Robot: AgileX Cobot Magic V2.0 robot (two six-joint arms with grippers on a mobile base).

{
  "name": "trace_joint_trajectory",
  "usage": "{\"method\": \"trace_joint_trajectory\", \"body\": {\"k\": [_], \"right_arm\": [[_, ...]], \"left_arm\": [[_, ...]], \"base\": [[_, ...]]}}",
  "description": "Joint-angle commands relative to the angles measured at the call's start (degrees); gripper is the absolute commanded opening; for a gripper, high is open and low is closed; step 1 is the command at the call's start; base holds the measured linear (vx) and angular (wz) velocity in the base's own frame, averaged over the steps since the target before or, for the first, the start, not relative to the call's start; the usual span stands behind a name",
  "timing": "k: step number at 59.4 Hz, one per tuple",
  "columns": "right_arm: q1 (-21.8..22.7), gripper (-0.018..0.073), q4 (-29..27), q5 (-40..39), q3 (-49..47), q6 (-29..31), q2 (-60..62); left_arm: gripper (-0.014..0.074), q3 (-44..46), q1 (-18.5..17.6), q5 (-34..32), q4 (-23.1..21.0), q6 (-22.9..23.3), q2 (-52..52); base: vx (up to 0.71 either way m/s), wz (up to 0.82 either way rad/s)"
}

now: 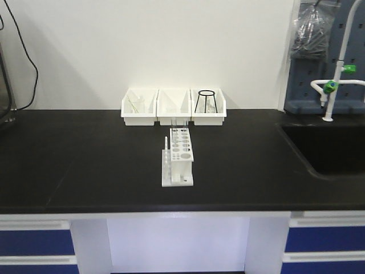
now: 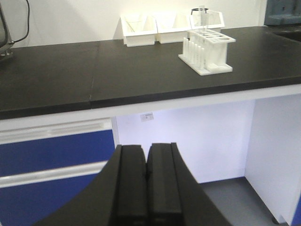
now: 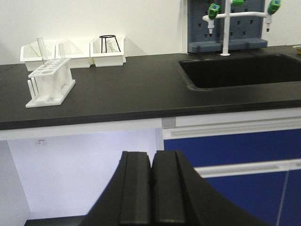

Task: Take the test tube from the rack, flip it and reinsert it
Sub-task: 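Drive the base toward the white test-tube rack on the bench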

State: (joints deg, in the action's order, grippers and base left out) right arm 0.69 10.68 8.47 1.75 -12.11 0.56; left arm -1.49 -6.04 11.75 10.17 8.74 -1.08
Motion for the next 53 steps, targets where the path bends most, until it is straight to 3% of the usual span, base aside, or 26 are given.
{"method": "trace_joint_trajectory", "body": {"k": [1,53], "right_arm": [[0.4,-0.0010,0.3,-4.5,0.1,0.7,0.8],[0.4,-0.0010,0.3,-4.6,0.1,0.7,0.8]], "left_arm": [[-0.0006,0.2,0.0,-4.5,-0.3,0.5,-0.4],[-0.0006,0.2,0.0,-4.5,-0.3,0.5,-0.4]], "base": [[0.41,0.08],[0.40,0.01]]}}
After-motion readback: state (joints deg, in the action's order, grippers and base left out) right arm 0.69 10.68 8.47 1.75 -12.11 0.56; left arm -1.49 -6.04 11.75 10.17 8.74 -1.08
